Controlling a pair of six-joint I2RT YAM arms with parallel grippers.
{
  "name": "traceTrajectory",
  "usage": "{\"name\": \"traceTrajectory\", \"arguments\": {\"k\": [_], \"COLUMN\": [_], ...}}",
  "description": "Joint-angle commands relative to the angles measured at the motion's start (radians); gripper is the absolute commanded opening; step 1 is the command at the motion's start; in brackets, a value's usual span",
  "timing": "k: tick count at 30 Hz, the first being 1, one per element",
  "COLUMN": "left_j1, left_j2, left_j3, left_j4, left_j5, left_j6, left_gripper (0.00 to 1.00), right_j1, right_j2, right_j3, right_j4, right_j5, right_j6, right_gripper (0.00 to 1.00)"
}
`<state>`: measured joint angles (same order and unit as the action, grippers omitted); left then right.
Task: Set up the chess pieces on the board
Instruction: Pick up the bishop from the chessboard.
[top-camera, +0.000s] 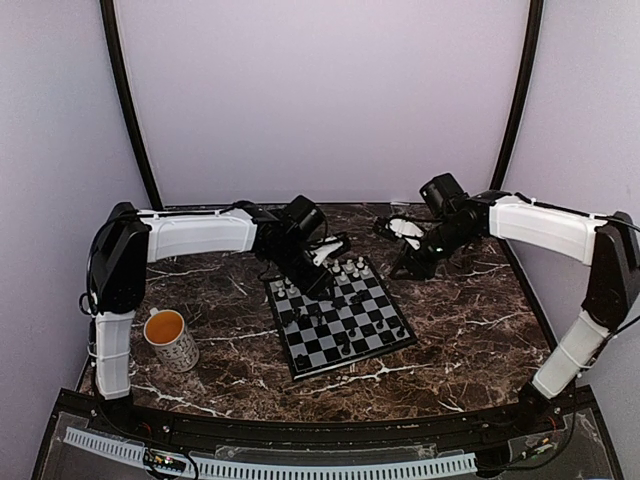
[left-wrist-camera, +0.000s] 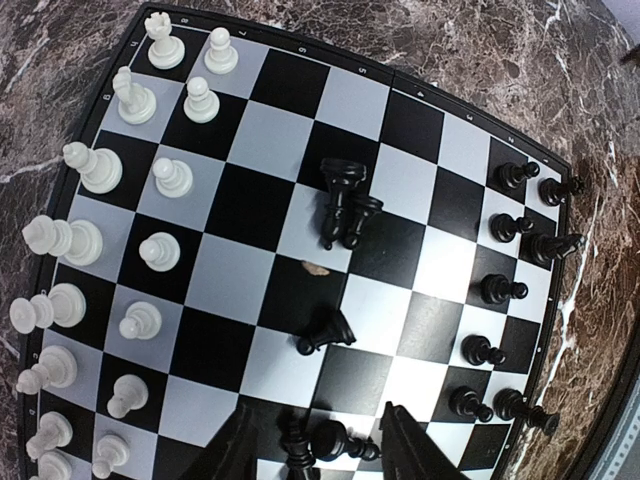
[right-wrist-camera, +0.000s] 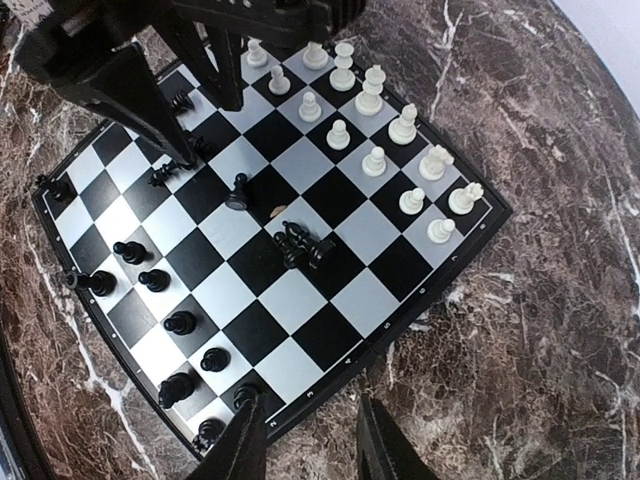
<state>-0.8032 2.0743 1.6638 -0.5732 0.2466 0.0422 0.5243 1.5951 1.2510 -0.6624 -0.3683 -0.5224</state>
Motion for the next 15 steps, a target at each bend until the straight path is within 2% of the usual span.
{"name": "traceTrajectory", "arguments": {"k": [1,7,15], "left_j1": [-0.002,0.029,0.058], "left_j2": [-0.011,-0.095,-0.208], "left_j3": [0.033,-0.065,-0.19], "left_j4": [0.007,0.088,0.162], "left_j5": [-0.021,-0.018,0.027], "left_j6": [-0.053,-0.152,-0.234], "left_gripper": [0.45,0.45,0.46], "right_j1": [0.011,0.037,0.08], "right_j2": [0.101,0.252,0.391], "right_j3": [0.053,0.142,0.264], "right_j4": [0.019,0.0,-0.029], "right_j5": [-0.014,0.039,0.083], "right_j6": [-0.037,-0.114,-0.206], "right_gripper": [0.33,0.33,0.41]}}
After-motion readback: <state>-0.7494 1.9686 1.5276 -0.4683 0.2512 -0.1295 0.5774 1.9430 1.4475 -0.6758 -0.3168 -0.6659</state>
